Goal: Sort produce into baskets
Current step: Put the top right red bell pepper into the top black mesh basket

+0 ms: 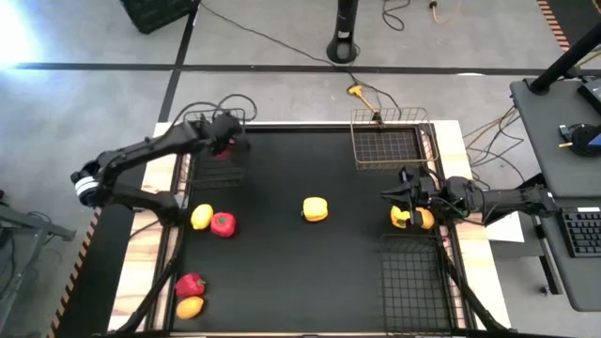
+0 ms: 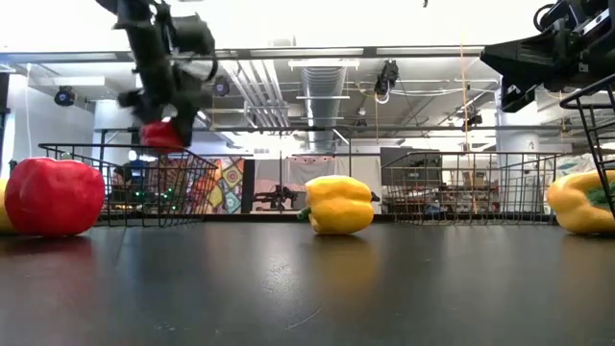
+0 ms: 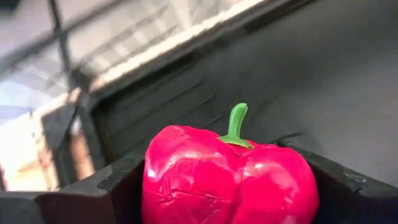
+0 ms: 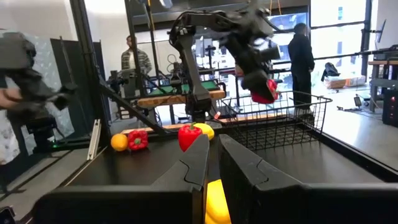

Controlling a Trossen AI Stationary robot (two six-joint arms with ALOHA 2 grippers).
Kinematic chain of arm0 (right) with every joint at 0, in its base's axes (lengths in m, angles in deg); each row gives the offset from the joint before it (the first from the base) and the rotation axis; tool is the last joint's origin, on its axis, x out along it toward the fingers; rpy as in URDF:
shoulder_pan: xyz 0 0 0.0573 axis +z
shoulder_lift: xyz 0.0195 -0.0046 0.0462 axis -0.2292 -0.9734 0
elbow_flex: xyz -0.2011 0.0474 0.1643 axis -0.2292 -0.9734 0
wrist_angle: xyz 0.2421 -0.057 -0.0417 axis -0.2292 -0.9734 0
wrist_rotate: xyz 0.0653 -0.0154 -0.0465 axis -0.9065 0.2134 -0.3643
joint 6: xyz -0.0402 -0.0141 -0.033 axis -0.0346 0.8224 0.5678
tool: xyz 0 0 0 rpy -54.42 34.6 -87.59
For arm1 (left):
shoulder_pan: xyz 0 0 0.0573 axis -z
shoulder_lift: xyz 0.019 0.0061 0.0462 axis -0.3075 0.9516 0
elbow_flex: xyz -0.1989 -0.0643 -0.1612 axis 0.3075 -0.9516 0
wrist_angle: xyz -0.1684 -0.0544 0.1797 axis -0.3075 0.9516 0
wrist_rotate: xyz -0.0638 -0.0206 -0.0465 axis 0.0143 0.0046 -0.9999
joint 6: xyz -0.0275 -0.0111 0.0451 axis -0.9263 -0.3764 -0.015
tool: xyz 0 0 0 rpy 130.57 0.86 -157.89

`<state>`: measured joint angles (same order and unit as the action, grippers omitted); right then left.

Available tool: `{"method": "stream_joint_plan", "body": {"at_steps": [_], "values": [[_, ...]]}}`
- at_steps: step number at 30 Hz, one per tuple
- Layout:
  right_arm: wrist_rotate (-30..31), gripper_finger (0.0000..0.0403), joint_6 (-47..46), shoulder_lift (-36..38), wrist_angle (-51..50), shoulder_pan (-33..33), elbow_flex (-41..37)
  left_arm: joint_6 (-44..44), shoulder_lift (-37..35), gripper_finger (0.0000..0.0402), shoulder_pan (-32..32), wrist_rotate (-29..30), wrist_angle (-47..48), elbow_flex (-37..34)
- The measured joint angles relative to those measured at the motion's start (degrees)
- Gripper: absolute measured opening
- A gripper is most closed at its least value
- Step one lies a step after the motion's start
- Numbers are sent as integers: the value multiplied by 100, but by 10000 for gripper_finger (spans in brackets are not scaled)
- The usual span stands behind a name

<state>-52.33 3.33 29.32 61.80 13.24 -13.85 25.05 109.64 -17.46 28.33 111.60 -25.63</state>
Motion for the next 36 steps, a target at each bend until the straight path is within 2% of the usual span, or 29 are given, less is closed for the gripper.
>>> {"method": "stream_joint_plan", "body": {"at_steps": [2, 4, 11, 18, 22, 28, 36], "values": [[0, 29, 0, 0, 2, 0, 0, 182, 165, 291, -394, -103, 148, -2], [0, 29, 0, 0, 2, 0, 0, 850, 290, 291, -633, -191, 123, 2], [0, 29, 0, 0, 2, 0, 0, 2592, 609, 291, -784, -293, 187, 87], [0, 29, 2, 0, 2, -2, 0, 2981, 1171, 290, -926, -293, 160, 83], [0, 29, 2, 0, 2, 0, 0, 3256, 1499, 290, -1242, -773, -15, 81], [0, 29, 1, 0, 2, 0, 0, 3649, 1799, 290, -1716, -880, -51, 60], [0, 29, 0, 0, 2, -2, 0, 3720, 2177, 290, -1804, -1318, -306, -37]]}}
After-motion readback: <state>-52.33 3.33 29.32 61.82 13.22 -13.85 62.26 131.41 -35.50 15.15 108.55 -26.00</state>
